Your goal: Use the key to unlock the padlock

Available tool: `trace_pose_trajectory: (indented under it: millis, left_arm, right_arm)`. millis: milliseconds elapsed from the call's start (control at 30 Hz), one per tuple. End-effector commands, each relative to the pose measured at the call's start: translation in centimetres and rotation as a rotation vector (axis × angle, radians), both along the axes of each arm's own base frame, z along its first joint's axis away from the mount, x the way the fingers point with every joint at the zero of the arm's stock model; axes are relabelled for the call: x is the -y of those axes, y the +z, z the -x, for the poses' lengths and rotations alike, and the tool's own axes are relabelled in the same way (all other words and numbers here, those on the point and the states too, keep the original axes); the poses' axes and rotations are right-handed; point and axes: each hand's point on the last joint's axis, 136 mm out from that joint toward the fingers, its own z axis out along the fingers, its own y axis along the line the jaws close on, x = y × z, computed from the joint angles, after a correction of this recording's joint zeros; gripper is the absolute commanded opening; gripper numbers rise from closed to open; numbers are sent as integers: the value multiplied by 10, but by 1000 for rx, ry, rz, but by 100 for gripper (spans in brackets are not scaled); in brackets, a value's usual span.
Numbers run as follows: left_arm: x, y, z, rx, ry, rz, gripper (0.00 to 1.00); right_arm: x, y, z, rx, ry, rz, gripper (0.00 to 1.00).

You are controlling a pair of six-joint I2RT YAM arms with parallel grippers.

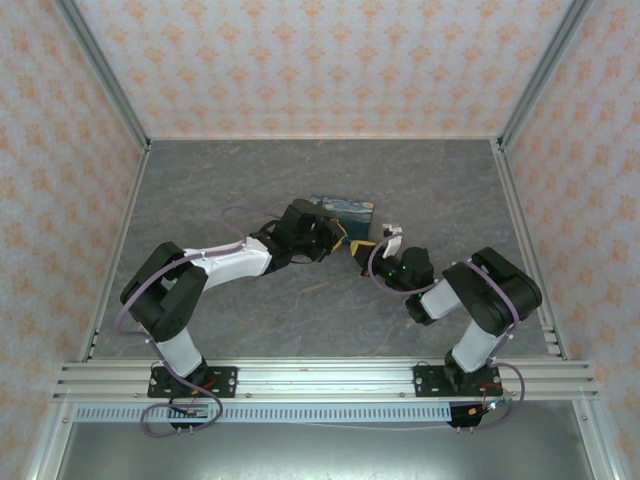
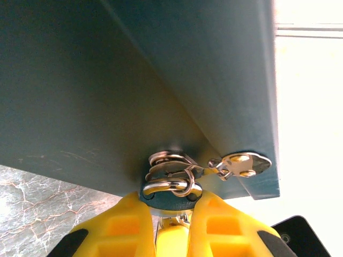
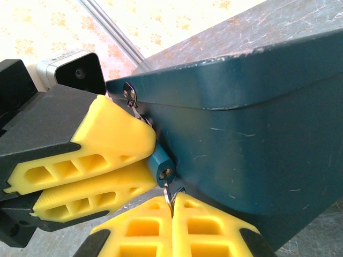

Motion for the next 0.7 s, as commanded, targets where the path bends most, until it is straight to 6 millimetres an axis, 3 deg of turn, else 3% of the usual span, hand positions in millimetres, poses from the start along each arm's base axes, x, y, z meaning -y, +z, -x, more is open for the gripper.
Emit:
trace_pose_trajectory:
  millis: [0,200,667]
  left_arm:
    - [29,56,11,89,-98,154,12]
    - [31,60,10,94,-96,169,12]
    - [33,57,13,89,-127,151,12]
  right_arm:
    - [-15,27,-5,81,67,-57,0]
    - [-16,18,-8,55,75,-50,0]
    - [-11,18,-19,24,78,-84,0]
